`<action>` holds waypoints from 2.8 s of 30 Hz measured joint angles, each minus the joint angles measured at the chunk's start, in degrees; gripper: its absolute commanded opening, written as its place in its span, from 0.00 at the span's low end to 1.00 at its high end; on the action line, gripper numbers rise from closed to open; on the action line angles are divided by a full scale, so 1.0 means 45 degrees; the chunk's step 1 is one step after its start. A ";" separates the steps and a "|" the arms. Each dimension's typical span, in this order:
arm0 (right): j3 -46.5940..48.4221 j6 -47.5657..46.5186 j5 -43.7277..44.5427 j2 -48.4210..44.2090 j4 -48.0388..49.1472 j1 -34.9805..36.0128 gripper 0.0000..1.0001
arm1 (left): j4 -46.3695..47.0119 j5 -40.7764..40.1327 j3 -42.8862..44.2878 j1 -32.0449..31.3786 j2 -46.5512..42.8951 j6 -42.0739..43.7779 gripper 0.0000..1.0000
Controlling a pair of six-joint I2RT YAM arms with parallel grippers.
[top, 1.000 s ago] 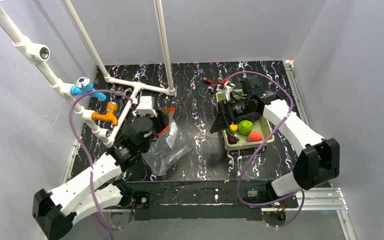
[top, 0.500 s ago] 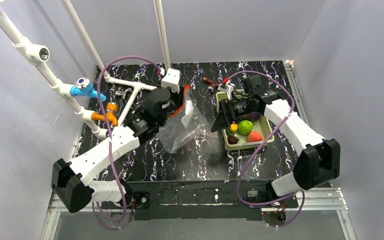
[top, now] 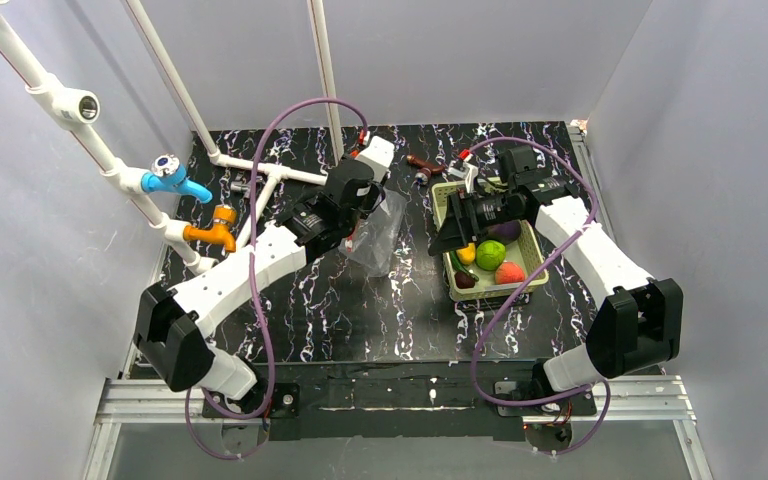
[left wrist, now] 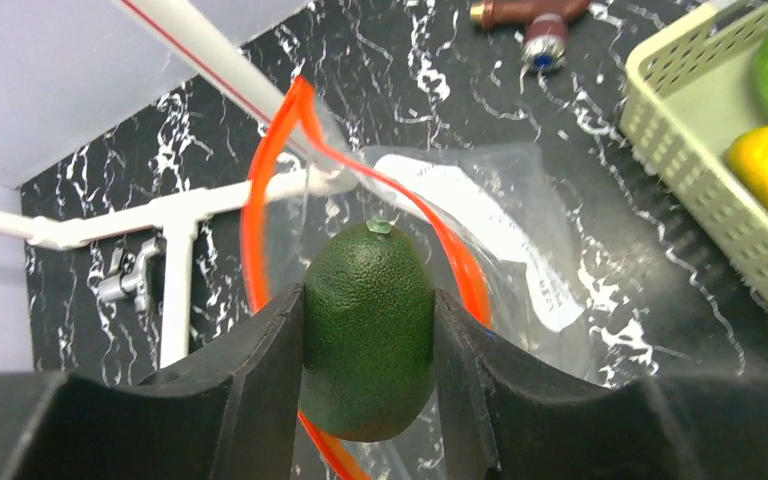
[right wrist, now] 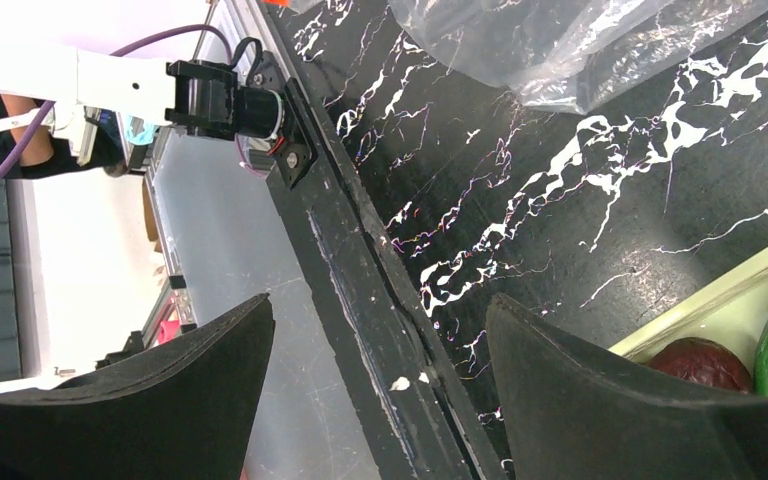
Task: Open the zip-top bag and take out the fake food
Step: Pick up the fake vegetable from the zipper food storage bag, then place the fake vegetable in the bin.
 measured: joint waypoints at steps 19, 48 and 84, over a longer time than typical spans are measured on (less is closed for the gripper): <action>-0.0991 0.0024 0.4833 -0.0782 0.2550 -0.0199 0.84 | -0.6290 0.0855 0.1593 0.0078 -0.3143 -0.3463 0.00; -0.1880 -0.2263 0.2647 -0.2701 0.3963 -0.4556 0.84 | 0.4415 0.9617 -0.1156 -0.0194 0.2715 -1.2560 0.03; -0.1880 -0.2647 0.1545 -0.3517 0.3570 -0.5513 0.84 | -0.0967 0.6756 -0.1613 -0.0583 -0.3711 -0.5746 0.98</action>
